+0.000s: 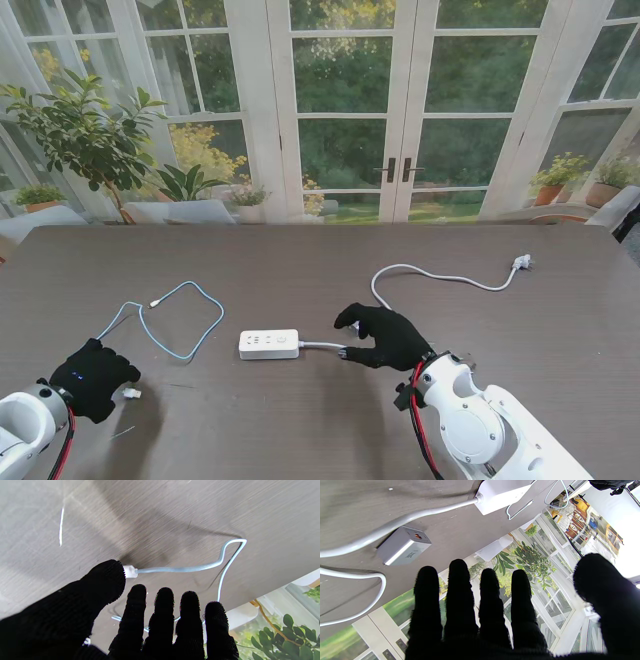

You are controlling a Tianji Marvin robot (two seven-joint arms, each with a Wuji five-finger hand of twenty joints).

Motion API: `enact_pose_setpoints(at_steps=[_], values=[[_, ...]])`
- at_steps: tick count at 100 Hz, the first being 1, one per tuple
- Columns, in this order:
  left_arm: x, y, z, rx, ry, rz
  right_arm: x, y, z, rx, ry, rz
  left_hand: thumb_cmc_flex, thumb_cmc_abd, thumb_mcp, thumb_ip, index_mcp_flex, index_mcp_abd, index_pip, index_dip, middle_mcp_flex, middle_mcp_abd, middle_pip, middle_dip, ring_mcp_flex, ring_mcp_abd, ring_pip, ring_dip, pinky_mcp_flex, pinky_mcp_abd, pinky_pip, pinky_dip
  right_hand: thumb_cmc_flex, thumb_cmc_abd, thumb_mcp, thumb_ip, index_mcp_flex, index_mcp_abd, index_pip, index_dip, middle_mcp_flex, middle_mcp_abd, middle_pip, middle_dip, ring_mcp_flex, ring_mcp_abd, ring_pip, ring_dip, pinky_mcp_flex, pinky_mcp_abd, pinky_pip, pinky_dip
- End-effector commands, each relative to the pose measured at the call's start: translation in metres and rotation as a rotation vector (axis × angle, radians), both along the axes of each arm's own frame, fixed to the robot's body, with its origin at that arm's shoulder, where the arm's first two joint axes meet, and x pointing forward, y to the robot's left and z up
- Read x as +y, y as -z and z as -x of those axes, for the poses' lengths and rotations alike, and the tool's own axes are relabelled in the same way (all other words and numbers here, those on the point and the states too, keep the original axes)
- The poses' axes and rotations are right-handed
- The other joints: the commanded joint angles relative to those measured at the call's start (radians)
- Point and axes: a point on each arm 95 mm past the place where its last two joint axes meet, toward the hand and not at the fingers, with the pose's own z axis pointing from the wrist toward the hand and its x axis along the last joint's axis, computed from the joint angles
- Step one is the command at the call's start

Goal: Set up the charging station

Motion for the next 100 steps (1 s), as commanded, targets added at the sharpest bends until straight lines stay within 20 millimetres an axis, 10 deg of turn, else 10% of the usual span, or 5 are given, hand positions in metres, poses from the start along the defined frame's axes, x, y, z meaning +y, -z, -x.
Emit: enact_pose_setpoints(at_steps=[1, 38, 57, 100], values=[[0.003, 0.003, 0.004, 0.026, -0.012, -0.028, 0.004, 0.002, 0.002, 0.014, -0.014, -0.001, -0.003, -0.04, 0.032, -0.015, -0.021, 0.027, 0.015, 0.014, -0.03, -0.01, 0.016, 0.019, -0.018, -0.015, 0.02, 0.018, -0.022, -0.021, 0.026, 0.004, -0.002, 0.012, -0.021, 0.01, 0.011, -0.004, -0.322, -0.003, 0.02, -0.001, -0.014, -0.001, 0.016, 0.0, 0.013, -1.045, -0.002, -0.016, 0.001, 0.016], [0.01, 0.015, 0.004, 0.023, -0.031, -0.052, 0.004, 0.003, 0.003, 0.029, -0.012, -0.016, -0.004, -0.023, 0.023, -0.013, -0.027, 0.033, 0.067, 0.049, -0.019, -0.008, 0.065, 0.071, 0.015, -0.013, 0.068, 0.063, -0.011, -0.026, 0.074, 0.026, -0.003, 0.022, -0.027, 0.012, 0.013, -0.001, -0.323, -0.002, 0.026, -0.003, -0.016, -0.001, 0.018, 0.001, 0.014, -1.044, -0.003, -0.015, -0.001, 0.017], [0.011, 0.018, 0.005, 0.019, -0.045, -0.043, 0.004, 0.003, 0.003, 0.035, -0.012, -0.024, 0.02, -0.004, 0.021, -0.01, -0.031, -0.056, 0.13, 0.075, 0.0, -0.013, 0.087, 0.094, 0.038, -0.01, 0.088, 0.082, 0.003, -0.021, 0.095, 0.035, -0.003, 0.025, -0.03, 0.013, 0.013, 0.001, -0.324, -0.002, 0.03, -0.003, -0.017, -0.001, 0.021, 0.0, 0.015, -1.043, -0.003, -0.014, -0.002, 0.018], [0.014, 0.026, 0.002, -0.017, -0.066, -0.001, 0.005, 0.003, 0.003, 0.047, -0.011, -0.035, 0.011, 0.055, 0.003, -0.021, -0.062, -0.055, 0.469, 0.207, 0.066, -0.038, 0.238, 0.263, 0.151, 0.01, 0.219, 0.184, 0.099, 0.012, 0.21, 0.085, 0.0, 0.034, -0.033, 0.015, 0.014, 0.005, -0.324, -0.002, 0.035, 0.002, -0.019, 0.0, 0.022, 0.003, 0.015, -1.042, -0.003, -0.013, -0.003, 0.021]])
